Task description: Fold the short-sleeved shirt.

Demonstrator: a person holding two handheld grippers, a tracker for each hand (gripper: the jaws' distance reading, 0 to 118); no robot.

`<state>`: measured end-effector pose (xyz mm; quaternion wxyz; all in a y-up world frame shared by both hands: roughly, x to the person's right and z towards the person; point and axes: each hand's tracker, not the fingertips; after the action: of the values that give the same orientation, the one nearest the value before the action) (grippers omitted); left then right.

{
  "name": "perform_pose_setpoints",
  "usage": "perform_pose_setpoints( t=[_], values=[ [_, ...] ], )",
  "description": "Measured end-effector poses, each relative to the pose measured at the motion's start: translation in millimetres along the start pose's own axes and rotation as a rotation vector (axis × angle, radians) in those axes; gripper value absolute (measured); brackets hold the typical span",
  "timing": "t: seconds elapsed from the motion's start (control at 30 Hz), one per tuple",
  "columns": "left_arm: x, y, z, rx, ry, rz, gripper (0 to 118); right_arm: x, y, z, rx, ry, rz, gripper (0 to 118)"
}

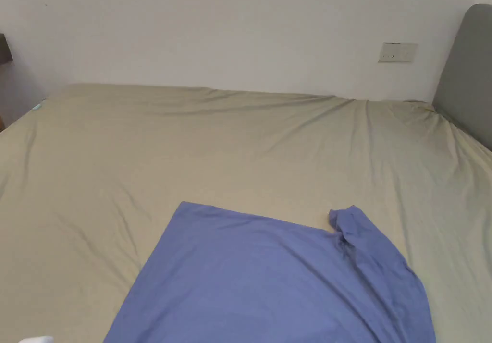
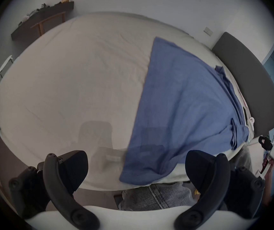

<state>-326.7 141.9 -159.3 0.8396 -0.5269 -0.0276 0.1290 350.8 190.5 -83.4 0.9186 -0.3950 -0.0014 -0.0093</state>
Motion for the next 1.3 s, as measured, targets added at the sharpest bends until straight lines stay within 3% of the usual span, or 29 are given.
perform_pose_setpoints(
  t=[0.17,0.37,0.4,0.43,0.47,0.6,0.83,0.97,1.0,1.03,1.07,1.3],
  values=[
    [17,3,-21,-0.063,0.027,-0.105,115,-1,-11,-10,-0.043,0.015,-0.027,87],
    [38,15,-28,-0.128,0.085,-0.155,82,-3,-6,-16,-0.055,-0.013,-0.014,87],
    [38,17,-23,-0.110,0.076,-0.144,64,-5,-6,-16,-0.052,-0.017,-0.004,87],
    [39,19,-20,-0.074,-0.029,-0.114,23,-5,-4,-17,-0.050,-0.021,0.004,87],
    [40,20,-20,-0.072,-0.072,-0.071,6,-5,-3,-19,-0.050,-0.022,0.009,87],
    [53,29,-22,-0.084,0.050,-0.173,6,-9,4,-34,-0.071,-0.037,0.094,87],
    [49,37,-21,-0.095,-0.013,-0.081,6,-18,1,-95,-0.185,0.005,0.293,87],
    [43,39,-18,-0.107,-0.029,-0.036,6,-3,9,-114,-0.237,0.110,0.144,64],
    [40,40,-17,-0.108,-0.039,-0.015,6,-2,11,-113,-0.221,0.115,0.124,53],
    [46,39,-13,-0.106,-0.052,0.012,6,-2,13,-109,-0.211,0.095,0.157,27],
    [46,40,-11,-0.105,-0.070,0.033,6,-2,14,-106,-0.200,0.125,0.166,16],
    [49,49,-4,-0.106,-0.107,0.068,6,3,18,-87,-0.177,0.183,0.100,15]
  ],
)
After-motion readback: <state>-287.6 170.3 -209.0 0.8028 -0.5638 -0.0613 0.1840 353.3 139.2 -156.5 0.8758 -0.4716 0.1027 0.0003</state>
